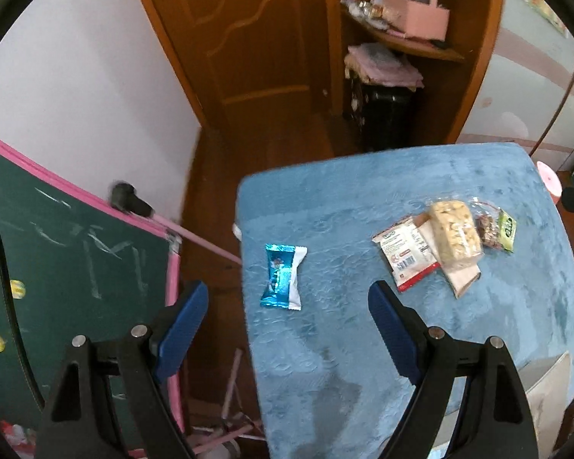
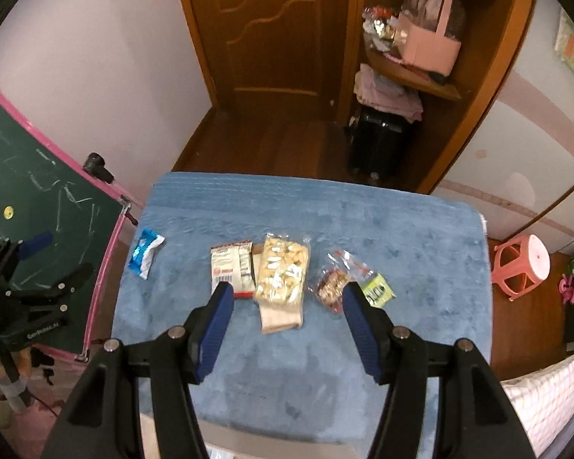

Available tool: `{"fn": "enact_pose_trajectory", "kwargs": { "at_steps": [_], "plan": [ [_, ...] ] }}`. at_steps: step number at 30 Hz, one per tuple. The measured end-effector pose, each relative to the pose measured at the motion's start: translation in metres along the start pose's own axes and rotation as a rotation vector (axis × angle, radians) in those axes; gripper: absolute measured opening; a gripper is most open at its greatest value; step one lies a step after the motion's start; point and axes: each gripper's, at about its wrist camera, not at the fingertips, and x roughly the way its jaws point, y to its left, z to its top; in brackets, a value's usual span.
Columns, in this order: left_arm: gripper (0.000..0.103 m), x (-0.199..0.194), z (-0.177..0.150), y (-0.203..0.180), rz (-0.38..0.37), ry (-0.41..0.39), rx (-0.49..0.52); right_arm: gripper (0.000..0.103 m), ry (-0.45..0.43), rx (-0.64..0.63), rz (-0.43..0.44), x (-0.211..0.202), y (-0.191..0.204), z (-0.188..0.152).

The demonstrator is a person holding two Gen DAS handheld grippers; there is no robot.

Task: Organize snacks
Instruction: 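Withdraw both grippers from the tray toward the remaining snacks, then grasp the blue foil wrapper with the left gripper while the right grasps the clear bread bag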

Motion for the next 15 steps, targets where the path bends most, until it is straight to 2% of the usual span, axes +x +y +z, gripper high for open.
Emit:
{"fn": "enact_pose_trajectory", "kwargs": {
  "at_steps": [3, 7, 15],
  "plan": [
    [0.085, 0.039, 0.006, 0.019, -0.021, 0.071, -0.065, 0.06, 0.037, 0.01, 0.004, 0.03, 0.0, 0.009],
    [0.085, 0.083, 0.005, 0.035, -0.012, 0.133, -0.133, 0.06, 0.092, 0.069, 0.07, 0.071, -0.005, 0.014],
    [0.085, 0.137, -0.003, 0.03, -0.02, 0.211, -0.141, 0.06, 0.18, 0.135, 0.092, 0.138, -0.014, 0.01]
  ]
}}
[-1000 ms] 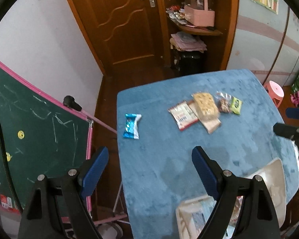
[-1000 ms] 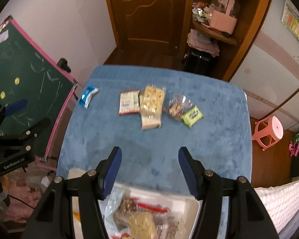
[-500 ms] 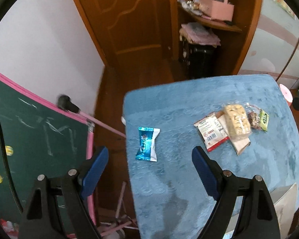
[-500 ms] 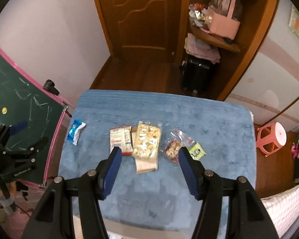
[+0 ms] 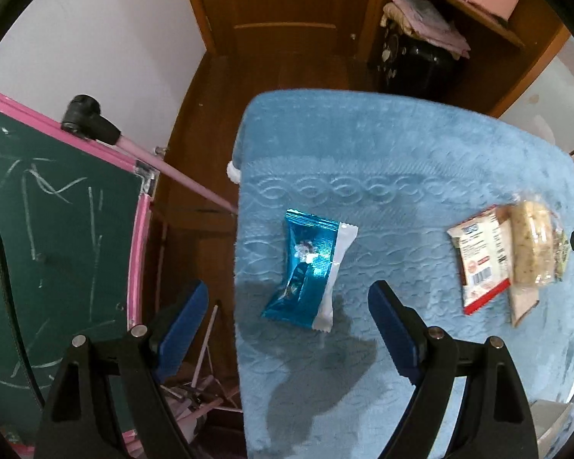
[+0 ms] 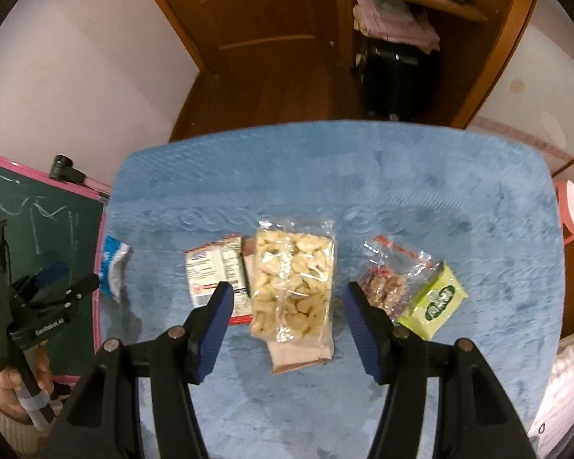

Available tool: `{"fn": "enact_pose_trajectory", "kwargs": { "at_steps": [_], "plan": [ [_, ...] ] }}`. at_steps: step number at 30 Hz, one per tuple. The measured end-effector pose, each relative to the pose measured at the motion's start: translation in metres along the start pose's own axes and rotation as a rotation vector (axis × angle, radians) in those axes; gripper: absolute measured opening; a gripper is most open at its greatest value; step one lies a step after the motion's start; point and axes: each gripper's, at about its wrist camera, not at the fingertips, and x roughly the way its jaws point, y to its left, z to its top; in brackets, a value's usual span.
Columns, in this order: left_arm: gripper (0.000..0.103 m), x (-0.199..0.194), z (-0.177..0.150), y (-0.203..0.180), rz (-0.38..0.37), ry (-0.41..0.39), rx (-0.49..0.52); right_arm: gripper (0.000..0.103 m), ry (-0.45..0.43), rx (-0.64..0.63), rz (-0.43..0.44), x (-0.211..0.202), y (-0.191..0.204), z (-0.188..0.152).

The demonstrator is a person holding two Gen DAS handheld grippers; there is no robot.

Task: Organize snacks
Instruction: 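Grasp the blue foil wrapper with the left gripper while the right grasps the clear bread bag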

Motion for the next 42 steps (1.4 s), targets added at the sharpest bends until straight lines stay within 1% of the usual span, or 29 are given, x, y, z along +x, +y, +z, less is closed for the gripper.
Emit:
{"fn": "enact_pose_trajectory", "kwargs": {
  "at_steps": [5, 11, 13, 16, 17, 18, 20, 22, 23, 24, 26, 27, 28, 29, 33, 34, 36, 37, 40, 42],
  "plan": [
    [0.085, 0.025, 0.004, -0.007, 0.015, 0.03, 0.01, 0.06, 0.032, 0.003, -0.014, 0.023, -0.002, 0.0],
    [0.085, 0.039, 0.008, -0.008, 0.006, 0.048, 0.008, 0.06, 0.061, 0.011, -0.014, 0.042, -0.003, 0.0],
    [0.084, 0.043, 0.009, -0.009, 0.003, 0.055, 0.003, 0.06, 0.065, 0.016, 0.006, 0.045, -0.002, -0.001],
    [0.073, 0.051, 0.011, -0.006, -0.008, 0.067, -0.008, 0.06, 0.065, 0.019, 0.022, 0.049, 0.0, 0.0],
    [0.067, 0.054, 0.011, -0.005, -0.018, 0.076, -0.014, 0.06, 0.064, 0.013, 0.024, 0.049, 0.002, 0.0],
    [0.064, 0.056, 0.012, -0.005, -0.026, 0.083, -0.02, 0.06, 0.066, 0.008, 0.027, 0.05, 0.003, 0.001],
    [0.063, 0.057, 0.013, -0.004, -0.028, 0.082, -0.029, 0.06, 0.073, -0.001, 0.032, 0.051, 0.006, 0.001],
    [0.057, 0.055, 0.013, -0.007, -0.027, 0.073, -0.027, 0.06, 0.071, -0.011, 0.032, 0.051, 0.008, 0.001],
    [0.049, 0.055, 0.013, -0.007, -0.027, 0.068, -0.024, 0.06, 0.071, -0.016, 0.032, 0.051, 0.008, 0.002],
    [0.04, 0.054, 0.013, -0.009, -0.027, 0.063, -0.017, 0.06, 0.068, -0.018, 0.032, 0.051, 0.009, 0.001],
    [0.031, 0.052, 0.013, -0.011, -0.017, 0.059, -0.008, 0.059, 0.062, -0.021, 0.035, 0.051, 0.009, 0.0],
    [0.028, 0.051, 0.012, -0.014, 0.002, 0.064, -0.005, 0.058, 0.059, -0.028, 0.036, 0.051, 0.01, -0.001],
    [0.028, 0.05, 0.012, -0.017, 0.013, 0.07, -0.003, 0.05, 0.05, -0.034, 0.033, 0.051, 0.011, -0.001],
    [0.027, 0.048, 0.012, -0.02, 0.022, 0.072, 0.001, 0.047, 0.032, -0.046, 0.023, 0.048, 0.012, -0.003],
    [0.027, 0.035, 0.005, -0.035, 0.011, 0.045, 0.02, 0.046, 0.014, -0.082, -0.011, 0.042, 0.017, -0.007],
    [0.027, 0.032, 0.003, -0.038, 0.004, 0.039, 0.024, 0.043, 0.008, -0.09, -0.014, 0.04, 0.017, -0.009],
    [0.027, 0.023, -0.001, -0.043, -0.012, 0.028, 0.033, 0.041, -0.002, -0.097, -0.008, 0.035, 0.018, -0.012],
    [0.027, 0.016, -0.004, -0.047, -0.018, 0.018, 0.042, 0.036, -0.005, -0.095, -0.007, 0.032, 0.017, -0.014],
    [0.026, -0.004, -0.014, -0.058, -0.027, -0.016, 0.079, 0.035, -0.019, -0.1, 0.014, 0.019, 0.017, -0.019],
    [0.026, -0.018, -0.021, -0.064, -0.047, -0.032, 0.09, 0.035, -0.035, -0.122, 0.017, 0.008, 0.019, -0.025]
  ]
}}
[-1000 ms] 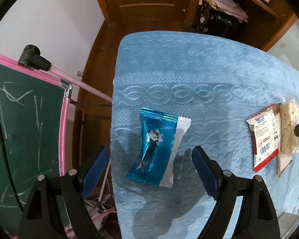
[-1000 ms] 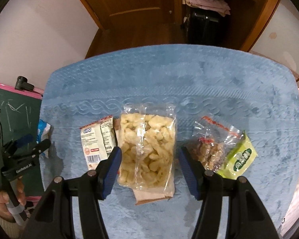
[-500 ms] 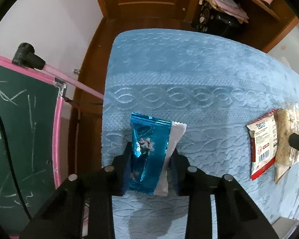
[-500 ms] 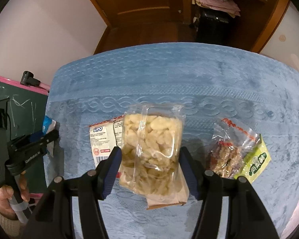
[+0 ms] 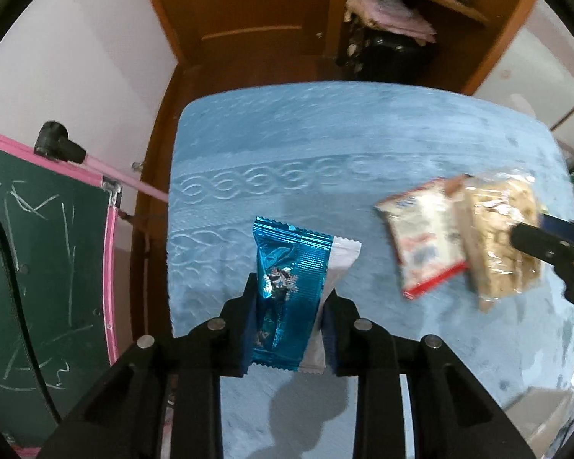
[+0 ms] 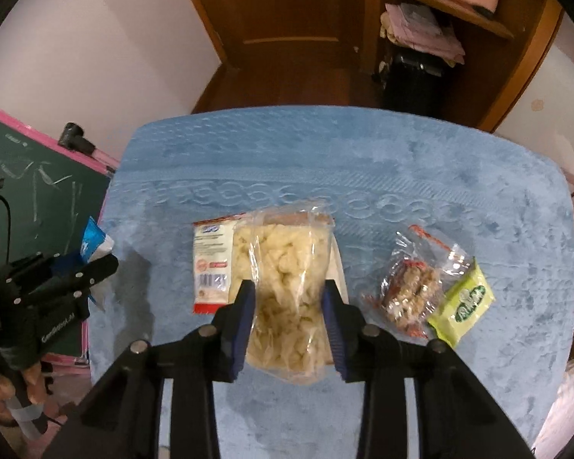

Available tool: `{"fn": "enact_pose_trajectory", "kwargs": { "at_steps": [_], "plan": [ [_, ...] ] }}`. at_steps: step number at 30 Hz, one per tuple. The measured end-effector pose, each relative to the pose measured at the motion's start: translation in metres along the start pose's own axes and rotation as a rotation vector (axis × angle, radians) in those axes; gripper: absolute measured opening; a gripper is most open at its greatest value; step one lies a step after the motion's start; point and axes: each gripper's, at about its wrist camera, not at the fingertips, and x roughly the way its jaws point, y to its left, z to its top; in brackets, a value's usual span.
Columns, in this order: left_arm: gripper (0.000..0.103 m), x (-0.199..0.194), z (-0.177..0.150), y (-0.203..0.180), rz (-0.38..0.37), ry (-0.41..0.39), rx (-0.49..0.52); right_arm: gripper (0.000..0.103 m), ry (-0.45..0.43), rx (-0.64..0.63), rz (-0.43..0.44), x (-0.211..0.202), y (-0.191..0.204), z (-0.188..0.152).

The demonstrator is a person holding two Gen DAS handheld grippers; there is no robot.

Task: Organize snacks
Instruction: 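Carry both held snacks into the white tray and open both grippers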

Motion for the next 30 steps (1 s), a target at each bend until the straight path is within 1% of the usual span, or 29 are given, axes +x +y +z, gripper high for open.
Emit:
{"fn": "enact_pose_trajectory", "kwargs": {
  "at_steps": [2, 4, 8, 10, 15, 20, 25, 30],
  "plan": [
    [0.026, -0.014, -0.006, -0.006, -0.013, -0.013, 0.003, 0.035, -0.012, -0.015, 0.005, -0.011, 0.003, -0.004],
    [0.026, -0.031, -0.013, -0.011, -0.035, -0.022, 0.004, 0.035, -0.027, -0.017, 0.03, -0.026, 0.003, -0.009],
    [0.026, -0.069, -0.031, -0.022, -0.071, -0.054, 0.011, 0.035, -0.09, -0.013, 0.086, -0.075, 0.002, -0.029],
    [0.026, -0.092, -0.046, -0.026, -0.094, -0.071, 0.013, 0.035, -0.119, -0.01, 0.12, -0.099, 0.0, -0.041],
    [0.026, -0.154, -0.091, -0.039, -0.14, -0.12, 0.009, 0.035, -0.21, -0.018, 0.174, -0.168, -0.006, -0.088],
    [0.026, -0.205, -0.137, -0.058, -0.176, -0.162, 0.0, 0.035, -0.289, -0.003, 0.228, -0.228, -0.017, -0.137],
    [0.026, -0.248, -0.184, -0.081, -0.173, -0.227, 0.002, 0.035, -0.353, 0.005, 0.266, -0.27, -0.021, -0.185],
    [0.026, -0.271, -0.225, -0.098, -0.134, -0.268, 0.0, 0.035, -0.361, 0.021, 0.319, -0.287, -0.023, -0.227]
  ]
}}
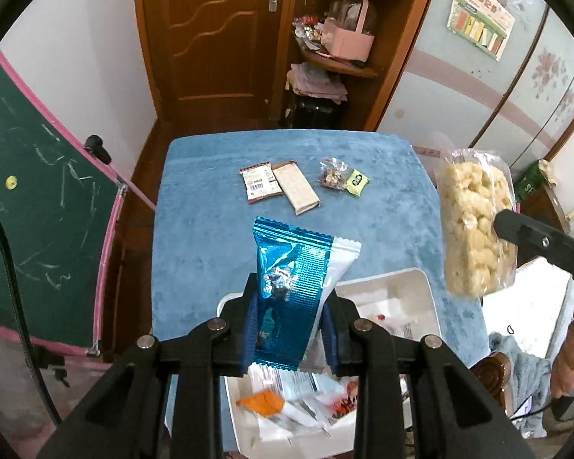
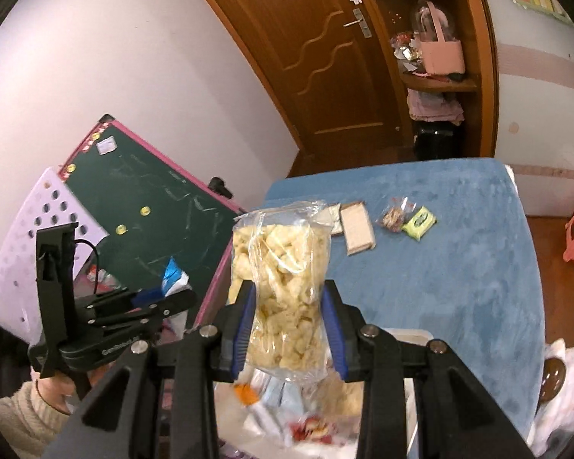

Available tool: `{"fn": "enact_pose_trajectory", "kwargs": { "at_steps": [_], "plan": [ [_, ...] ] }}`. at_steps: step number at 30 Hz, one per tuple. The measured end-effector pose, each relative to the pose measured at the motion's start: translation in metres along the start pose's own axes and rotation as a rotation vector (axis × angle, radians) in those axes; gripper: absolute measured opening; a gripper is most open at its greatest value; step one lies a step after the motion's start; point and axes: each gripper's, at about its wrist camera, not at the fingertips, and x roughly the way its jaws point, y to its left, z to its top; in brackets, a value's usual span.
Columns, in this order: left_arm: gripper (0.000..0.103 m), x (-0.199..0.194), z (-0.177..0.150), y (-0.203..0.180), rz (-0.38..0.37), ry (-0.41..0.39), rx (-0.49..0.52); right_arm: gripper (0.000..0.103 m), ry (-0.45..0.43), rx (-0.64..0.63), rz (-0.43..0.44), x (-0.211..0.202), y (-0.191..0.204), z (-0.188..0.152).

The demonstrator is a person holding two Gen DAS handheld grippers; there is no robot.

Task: Organize snacks
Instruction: 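Carry both held snacks into the white tray and open both grippers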

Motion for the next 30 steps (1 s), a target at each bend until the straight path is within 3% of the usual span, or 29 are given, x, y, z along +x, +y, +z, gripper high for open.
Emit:
{"fn": "enact_pose_trajectory", "kwargs": {
  "at_steps": [8, 15, 27, 28, 29, 30],
  "plan": [
    [0.027, -0.009, -0.053, -0.018, 0.068, -0.021, -0.019, 0.035, 0.007, -0.045, -0.046, -0.018, 0.008, -0.051],
    [0.027, 0.01, -0.092, -0.023, 0.084, 0.062, -0.037, 0.035, 0.034, -0.051, -0.05, -0.024, 0.01, -0.076],
    [0.028, 0.004, -0.102, -0.038, 0.101, 0.044, -0.029, 0.037, 0.094, -0.12, -0.063, -0.012, 0.025, -0.095],
    [0.03, 0.005, -0.102, -0.038, 0.1, 0.045, -0.032, 0.04, 0.106, -0.12, -0.062, -0.009, 0.025, -0.095],
    [0.041, 0.005, -0.102, -0.039, 0.099, 0.046, -0.035, 0.041, 0.118, -0.115, -0.061, -0.006, 0.025, -0.096],
    [0.06, 0.005, -0.102, -0.039, 0.099, 0.045, -0.039, 0.041, 0.131, -0.105, -0.072, -0.002, 0.023, -0.096]
  ]
}}
